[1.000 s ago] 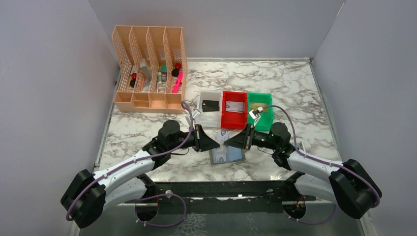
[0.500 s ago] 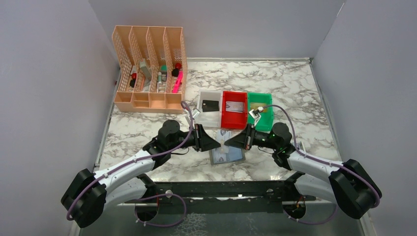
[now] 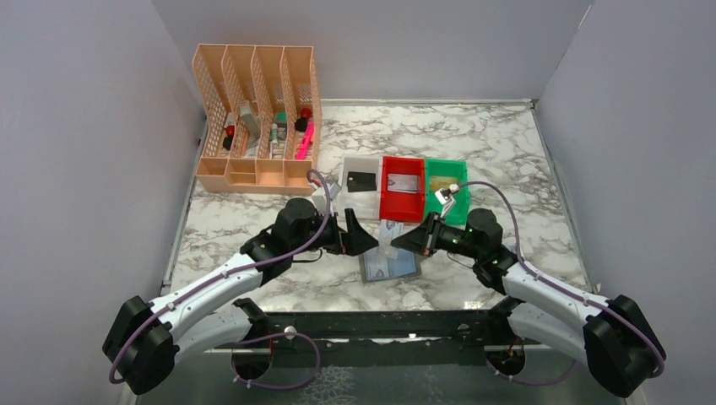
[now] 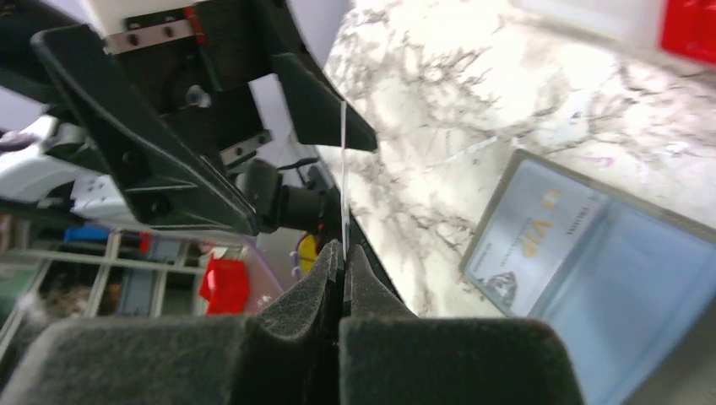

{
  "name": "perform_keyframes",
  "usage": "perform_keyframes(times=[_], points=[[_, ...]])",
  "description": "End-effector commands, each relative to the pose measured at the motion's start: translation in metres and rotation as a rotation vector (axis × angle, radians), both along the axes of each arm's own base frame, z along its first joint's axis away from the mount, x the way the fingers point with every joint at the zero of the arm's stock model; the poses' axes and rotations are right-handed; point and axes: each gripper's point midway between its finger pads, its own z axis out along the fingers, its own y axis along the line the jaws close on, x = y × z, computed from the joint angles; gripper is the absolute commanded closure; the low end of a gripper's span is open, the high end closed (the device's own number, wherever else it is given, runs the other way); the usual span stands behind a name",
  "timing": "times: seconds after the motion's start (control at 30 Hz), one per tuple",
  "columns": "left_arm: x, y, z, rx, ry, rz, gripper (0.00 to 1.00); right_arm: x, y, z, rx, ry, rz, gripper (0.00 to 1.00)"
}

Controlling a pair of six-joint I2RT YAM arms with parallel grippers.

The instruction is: Take the credit cards out of the card holder

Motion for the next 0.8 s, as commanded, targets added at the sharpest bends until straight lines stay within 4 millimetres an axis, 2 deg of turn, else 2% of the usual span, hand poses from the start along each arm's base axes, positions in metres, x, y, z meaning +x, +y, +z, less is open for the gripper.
perform_keyframes(times=[0.0,0.13,0.4,0.5,0.6,0.77], points=[[0.025,0.038,-0.003,0.244,-0.093,0.157,0.01,0.029,-0.018,-0.005,-0.159,-0.066,-0.159,0.99],[0.038,0.069,-0.003,0.415,-0.128,0.261,0.01,0.045,-0.034,-0.003,-0.275,-0.123,-0.257,0.99],[0.063,0.119,0.009,0.618,-0.225,0.466,0.01,0.077,-0.064,0.002,-0.454,-0.223,-0.425,0.99],[0.065,0.13,0.011,0.657,-0.26,0.494,0.01,0.09,-0.075,0.005,-0.526,-0.248,-0.481,0.99],[0.064,0.141,0.003,0.693,-0.28,0.514,0.01,0.104,-0.081,0.008,-0.585,-0.279,-0.526,0.99],[0.066,0.139,0.003,0.707,-0.305,0.486,0.01,0.131,-0.083,0.005,-0.685,-0.349,-0.547,0.98]])
